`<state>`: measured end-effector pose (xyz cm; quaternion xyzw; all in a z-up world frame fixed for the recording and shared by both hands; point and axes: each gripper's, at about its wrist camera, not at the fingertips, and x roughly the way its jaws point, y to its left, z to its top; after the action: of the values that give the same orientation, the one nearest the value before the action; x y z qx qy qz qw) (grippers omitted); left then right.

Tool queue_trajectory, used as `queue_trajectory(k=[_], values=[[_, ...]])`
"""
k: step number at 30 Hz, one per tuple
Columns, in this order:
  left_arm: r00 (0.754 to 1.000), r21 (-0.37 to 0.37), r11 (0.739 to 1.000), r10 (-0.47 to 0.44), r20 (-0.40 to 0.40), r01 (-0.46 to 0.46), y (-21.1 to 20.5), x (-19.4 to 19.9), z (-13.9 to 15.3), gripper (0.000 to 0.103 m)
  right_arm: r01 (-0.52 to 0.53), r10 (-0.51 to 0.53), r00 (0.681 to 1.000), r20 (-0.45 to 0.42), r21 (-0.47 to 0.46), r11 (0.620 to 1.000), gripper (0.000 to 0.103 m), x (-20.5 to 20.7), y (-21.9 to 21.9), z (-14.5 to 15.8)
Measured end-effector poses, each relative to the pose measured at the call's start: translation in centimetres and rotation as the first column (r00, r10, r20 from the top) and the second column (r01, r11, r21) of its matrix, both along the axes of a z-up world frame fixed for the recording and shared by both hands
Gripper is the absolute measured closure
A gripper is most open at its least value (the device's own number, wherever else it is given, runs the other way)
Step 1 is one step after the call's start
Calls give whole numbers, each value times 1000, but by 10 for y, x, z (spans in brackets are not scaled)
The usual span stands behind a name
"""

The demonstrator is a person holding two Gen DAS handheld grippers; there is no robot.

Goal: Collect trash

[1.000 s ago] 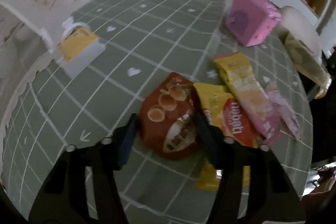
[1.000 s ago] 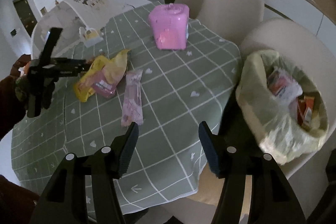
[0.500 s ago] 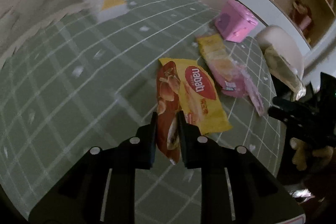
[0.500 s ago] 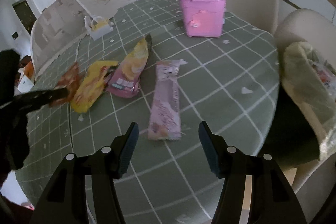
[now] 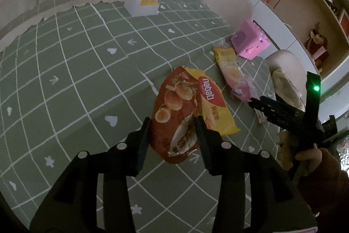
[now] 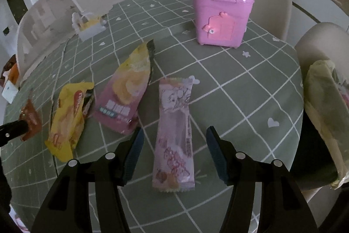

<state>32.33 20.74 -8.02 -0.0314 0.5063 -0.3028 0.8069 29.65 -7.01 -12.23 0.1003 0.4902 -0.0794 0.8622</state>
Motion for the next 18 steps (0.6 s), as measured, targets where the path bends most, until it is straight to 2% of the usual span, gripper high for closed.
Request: queue_trajectory(k=[8,13,18], values=[[1000,3,1000,19,14,-19,6,9,6,61,8,-8,1000,7,-38,999,47,17,-4,-4],[999,19,999,47,-2,-47,13,16,-1,61,18,-17,1000,13,-34,999,47,20,-6,-5],[997,11,997,73,-22,-73,14,19,-7,60,11,-12,1000,-3,-83,996,46,22,2,-7]])
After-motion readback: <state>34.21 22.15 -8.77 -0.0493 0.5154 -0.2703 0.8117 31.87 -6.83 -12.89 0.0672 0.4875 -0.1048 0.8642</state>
